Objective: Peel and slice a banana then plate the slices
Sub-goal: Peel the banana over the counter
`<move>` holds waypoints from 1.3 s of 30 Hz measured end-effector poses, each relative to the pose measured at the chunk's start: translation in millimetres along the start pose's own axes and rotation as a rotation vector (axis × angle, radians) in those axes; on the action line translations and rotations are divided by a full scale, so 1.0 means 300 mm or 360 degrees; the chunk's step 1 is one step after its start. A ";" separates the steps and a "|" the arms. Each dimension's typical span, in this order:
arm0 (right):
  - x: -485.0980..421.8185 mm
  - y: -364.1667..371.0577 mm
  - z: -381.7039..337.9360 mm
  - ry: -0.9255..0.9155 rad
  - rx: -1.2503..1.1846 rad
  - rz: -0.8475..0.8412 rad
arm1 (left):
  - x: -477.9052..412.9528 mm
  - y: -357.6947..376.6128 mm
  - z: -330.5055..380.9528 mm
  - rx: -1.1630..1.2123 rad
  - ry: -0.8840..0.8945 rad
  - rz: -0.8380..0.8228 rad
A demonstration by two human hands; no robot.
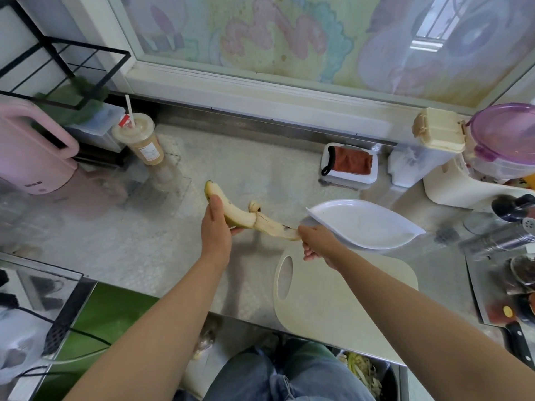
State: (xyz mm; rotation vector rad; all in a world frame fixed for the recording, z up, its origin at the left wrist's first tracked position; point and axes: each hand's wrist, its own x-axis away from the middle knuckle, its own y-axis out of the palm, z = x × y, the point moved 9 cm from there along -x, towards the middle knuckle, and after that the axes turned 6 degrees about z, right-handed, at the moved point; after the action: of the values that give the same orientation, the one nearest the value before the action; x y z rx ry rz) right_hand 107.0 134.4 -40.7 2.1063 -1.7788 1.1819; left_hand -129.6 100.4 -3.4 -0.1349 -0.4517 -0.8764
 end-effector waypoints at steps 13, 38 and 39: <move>0.074 0.128 -0.284 -0.0614 0.0027 -0.0258 | 0.040 0.064 -0.053 -0.0335 -0.0122 -0.0425; 0.129 0.015 -0.346 -0.1313 0.0326 0.0297 | 0.145 0.123 -0.115 -0.0596 -0.0488 -0.0566; 0.133 0.017 -0.346 -0.1347 0.0426 0.0290 | 0.147 0.120 -0.113 -0.0639 -0.0477 -0.0579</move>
State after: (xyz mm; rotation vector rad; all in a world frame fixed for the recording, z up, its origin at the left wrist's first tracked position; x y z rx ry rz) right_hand 53.7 160.6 53.3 2.9476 -2.2543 0.5906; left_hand -66.4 82.0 -12.2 -0.5714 -0.5851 -1.3079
